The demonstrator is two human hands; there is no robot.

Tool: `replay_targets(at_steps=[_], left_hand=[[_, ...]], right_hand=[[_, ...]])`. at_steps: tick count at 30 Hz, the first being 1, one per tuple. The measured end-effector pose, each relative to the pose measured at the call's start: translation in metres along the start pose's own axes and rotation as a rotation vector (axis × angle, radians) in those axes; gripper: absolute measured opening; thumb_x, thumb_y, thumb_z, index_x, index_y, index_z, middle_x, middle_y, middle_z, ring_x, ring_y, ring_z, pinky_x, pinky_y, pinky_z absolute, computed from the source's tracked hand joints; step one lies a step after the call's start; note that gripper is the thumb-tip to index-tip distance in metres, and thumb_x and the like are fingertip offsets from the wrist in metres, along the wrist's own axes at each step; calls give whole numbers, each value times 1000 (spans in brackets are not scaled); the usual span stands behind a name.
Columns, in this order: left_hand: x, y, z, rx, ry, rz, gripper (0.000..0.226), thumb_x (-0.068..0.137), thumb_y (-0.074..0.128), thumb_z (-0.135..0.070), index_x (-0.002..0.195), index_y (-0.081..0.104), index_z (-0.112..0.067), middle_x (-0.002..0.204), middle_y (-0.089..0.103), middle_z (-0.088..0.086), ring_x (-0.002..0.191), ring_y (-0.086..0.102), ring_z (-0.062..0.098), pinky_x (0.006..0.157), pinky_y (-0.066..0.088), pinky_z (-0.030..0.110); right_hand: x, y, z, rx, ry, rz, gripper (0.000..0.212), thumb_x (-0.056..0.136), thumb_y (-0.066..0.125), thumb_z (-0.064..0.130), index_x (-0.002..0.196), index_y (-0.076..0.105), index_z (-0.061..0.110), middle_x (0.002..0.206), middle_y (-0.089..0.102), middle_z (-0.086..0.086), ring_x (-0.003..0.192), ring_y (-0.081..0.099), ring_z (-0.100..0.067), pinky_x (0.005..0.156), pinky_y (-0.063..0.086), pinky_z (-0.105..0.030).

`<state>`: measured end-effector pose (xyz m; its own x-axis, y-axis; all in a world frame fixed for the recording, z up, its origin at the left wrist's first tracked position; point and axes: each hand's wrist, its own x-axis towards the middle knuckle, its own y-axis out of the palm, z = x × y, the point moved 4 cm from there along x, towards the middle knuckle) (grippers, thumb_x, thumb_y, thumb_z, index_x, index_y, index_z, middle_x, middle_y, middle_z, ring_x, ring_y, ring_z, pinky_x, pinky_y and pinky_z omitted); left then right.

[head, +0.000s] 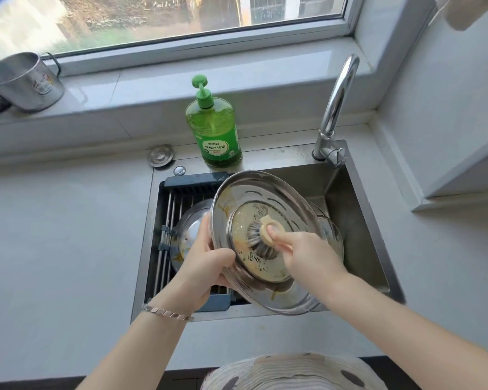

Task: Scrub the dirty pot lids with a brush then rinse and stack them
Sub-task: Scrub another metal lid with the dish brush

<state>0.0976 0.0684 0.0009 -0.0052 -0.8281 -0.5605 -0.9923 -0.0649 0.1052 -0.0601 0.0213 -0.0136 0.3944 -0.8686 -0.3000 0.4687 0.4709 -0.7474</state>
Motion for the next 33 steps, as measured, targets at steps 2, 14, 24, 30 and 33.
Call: replay_targets(at_steps=[2, 14, 24, 30, 33], left_hand=[[1, 3, 4, -18, -15, -6, 80, 57, 45, 2, 130, 40, -30, 103, 67, 14, 76, 69, 36, 57, 55, 50], [0, 8, 1, 42, 6, 29, 81, 59, 48, 0, 132, 37, -32, 103, 66, 12, 80, 69, 37, 53, 56, 45], [-3, -8, -5, -14, 39, -49, 76, 59, 48, 1, 130, 41, -26, 108, 64, 14, 79, 70, 37, 60, 54, 59], [-4, -5, -2, -47, 23, -66, 71, 59, 48, -1, 128, 43, -20, 107, 65, 15, 79, 69, 37, 58, 54, 61], [-4, -5, -1, -14, 27, -78, 72, 59, 49, 0, 127, 42, -23, 110, 64, 16, 78, 70, 38, 57, 54, 58]], right_hand=[[-3, 3, 20, 89, -99, -37, 39, 99, 40, 21, 133, 49, 39, 95, 64, -9, 82, 56, -26, 70, 45, -40], [4, 0, 1, 104, -47, -101, 37, 100, 38, 26, 132, 49, 40, 97, 65, -7, 83, 58, -25, 69, 45, -37], [-38, -5, -7, -149, -89, 134, 37, 101, 32, 30, 134, 43, 44, 88, 53, -3, 82, 54, -24, 71, 46, -36], [-17, -10, -36, -200, 84, 145, 35, 101, 35, 29, 129, 48, 45, 103, 62, 2, 93, 59, -23, 74, 45, -33], [-34, -3, -23, -114, 18, 188, 35, 101, 35, 30, 129, 48, 46, 98, 62, 3, 86, 57, -20, 70, 45, -32]])
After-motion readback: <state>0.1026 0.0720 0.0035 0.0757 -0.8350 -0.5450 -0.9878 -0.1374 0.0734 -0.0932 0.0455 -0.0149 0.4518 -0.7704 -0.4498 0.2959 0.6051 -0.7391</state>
